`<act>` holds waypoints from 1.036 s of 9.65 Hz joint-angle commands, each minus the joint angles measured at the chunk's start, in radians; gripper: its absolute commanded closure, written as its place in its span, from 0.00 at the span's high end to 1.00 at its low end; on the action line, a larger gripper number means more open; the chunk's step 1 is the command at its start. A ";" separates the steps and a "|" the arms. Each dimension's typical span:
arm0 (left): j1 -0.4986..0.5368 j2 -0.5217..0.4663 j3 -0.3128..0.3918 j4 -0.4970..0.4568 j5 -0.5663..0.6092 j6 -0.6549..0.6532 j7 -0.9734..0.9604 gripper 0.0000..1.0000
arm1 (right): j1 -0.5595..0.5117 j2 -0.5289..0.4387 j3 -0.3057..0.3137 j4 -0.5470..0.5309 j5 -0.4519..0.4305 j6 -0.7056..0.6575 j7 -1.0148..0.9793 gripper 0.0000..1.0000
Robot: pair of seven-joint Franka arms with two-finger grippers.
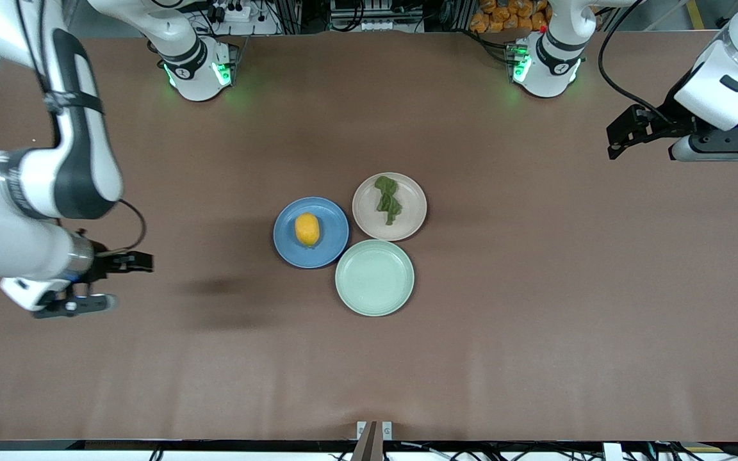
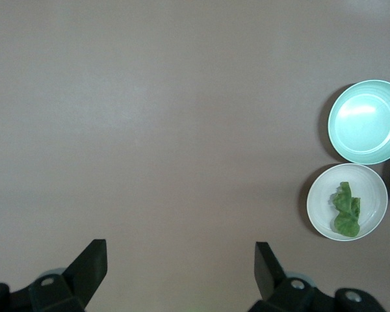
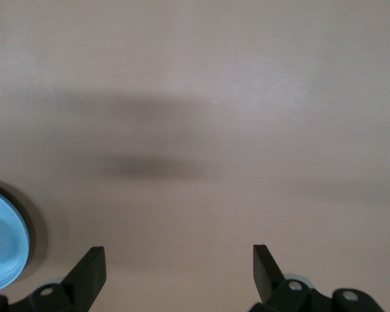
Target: Place lemon and lettuce in plates
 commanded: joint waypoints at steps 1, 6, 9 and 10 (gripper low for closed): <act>0.002 -0.004 0.002 0.015 -0.022 -0.022 0.022 1.00 | -0.042 -0.085 0.013 -0.037 0.007 -0.013 -0.001 1.00; -0.006 -0.015 -0.006 0.015 -0.026 -0.023 0.024 1.00 | -0.087 -0.266 0.016 -0.148 0.007 -0.038 0.004 1.00; -0.007 -0.013 -0.004 0.015 -0.026 -0.023 0.024 1.00 | -0.113 -0.354 0.019 -0.162 0.009 -0.100 0.001 1.00; -0.007 -0.015 -0.004 0.015 -0.026 -0.022 0.024 1.00 | -0.114 -0.381 0.019 -0.162 0.007 -0.128 0.001 1.00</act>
